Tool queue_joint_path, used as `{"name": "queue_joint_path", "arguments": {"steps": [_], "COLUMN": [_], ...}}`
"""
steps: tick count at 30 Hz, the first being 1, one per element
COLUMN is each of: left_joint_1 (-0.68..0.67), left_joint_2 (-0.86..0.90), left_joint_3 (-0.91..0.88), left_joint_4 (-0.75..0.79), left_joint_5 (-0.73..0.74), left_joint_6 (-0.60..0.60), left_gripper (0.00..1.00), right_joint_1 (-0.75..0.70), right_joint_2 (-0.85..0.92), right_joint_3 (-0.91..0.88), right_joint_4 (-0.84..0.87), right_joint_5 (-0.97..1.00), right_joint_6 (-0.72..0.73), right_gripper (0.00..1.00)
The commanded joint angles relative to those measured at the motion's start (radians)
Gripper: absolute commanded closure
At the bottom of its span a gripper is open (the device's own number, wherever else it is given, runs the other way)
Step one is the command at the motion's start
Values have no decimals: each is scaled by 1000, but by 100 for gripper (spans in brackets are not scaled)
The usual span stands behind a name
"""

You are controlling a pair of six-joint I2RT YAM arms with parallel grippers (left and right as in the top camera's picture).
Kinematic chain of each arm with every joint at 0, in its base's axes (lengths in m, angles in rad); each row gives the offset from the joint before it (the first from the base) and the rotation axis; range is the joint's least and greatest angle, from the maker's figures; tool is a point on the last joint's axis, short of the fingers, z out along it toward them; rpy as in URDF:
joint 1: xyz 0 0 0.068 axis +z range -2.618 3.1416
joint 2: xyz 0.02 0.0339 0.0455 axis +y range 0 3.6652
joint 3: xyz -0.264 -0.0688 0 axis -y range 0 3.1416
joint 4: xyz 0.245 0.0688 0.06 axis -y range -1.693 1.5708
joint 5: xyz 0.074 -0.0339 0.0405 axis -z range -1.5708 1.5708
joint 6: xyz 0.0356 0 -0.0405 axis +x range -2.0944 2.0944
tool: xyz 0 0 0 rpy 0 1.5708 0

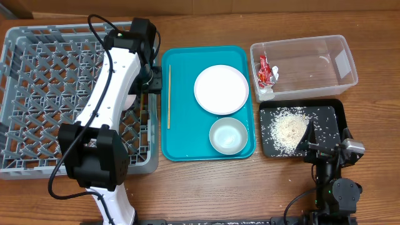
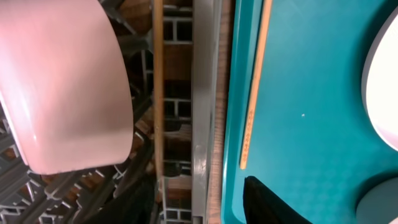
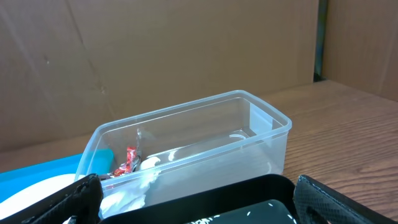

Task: Sort waste into correct bins and load items into the dishwasher
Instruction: 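Close the left gripper on the wooden chopsticks and lift them, then stand the chopsticks in the rack's right edge and release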

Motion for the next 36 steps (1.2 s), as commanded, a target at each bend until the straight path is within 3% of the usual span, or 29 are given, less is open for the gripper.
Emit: {"name": "queue_joint_path", "arguments": {"steps": [1, 6, 11, 19, 36], "left_joint_1": [-2, -19, -93, -132, -145], "left_joint_2": [-1, -1, 3, 93, 306], "left_joint_3": [32, 36, 16, -24, -24], "left_joint_4": [-6, -2, 53, 194, 215], "left_joint_5": [8, 12, 10, -97, -101], "left_joint_6": [-18, -13, 6, -86, -122], "left_gripper": [54, 56, 49, 65, 67], "right_joint_1": [-5, -5, -5, -5, -5], "right_joint_2": [-12, -12, -12, -12, -12], "right_joint_3": [-11, -11, -11, -11, -11], "right_joint_4": [7, 7, 7, 7, 7], "right_joint_5": [5, 5, 5, 5, 5], "right_joint_6": [2, 2, 2, 2, 2], "right_gripper": [0, 0, 0, 0, 0]}}
